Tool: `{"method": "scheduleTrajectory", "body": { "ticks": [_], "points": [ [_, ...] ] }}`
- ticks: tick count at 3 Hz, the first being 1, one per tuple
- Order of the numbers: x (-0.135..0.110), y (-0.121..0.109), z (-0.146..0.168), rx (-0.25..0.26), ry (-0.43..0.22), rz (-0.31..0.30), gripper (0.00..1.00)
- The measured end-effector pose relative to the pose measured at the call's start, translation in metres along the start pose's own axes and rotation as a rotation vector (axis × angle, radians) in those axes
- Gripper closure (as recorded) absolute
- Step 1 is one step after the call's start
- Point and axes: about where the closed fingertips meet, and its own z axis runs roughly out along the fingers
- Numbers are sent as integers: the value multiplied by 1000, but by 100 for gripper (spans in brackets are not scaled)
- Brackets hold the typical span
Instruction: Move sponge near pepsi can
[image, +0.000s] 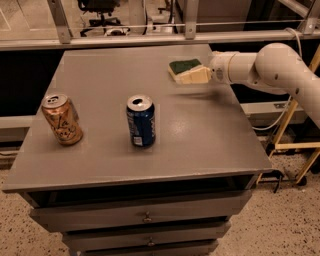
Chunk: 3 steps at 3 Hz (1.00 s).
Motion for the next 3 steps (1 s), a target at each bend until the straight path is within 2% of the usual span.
{"method": "scheduleTrajectory", "body": {
  "ticks": [1, 2, 3],
  "points": [
    [10, -3, 18, -45, -14, -8, 0],
    [25, -14, 29, -69, 9, -24, 0],
    [35, -22, 31, -70, 15, -16, 18]
  ]
}}
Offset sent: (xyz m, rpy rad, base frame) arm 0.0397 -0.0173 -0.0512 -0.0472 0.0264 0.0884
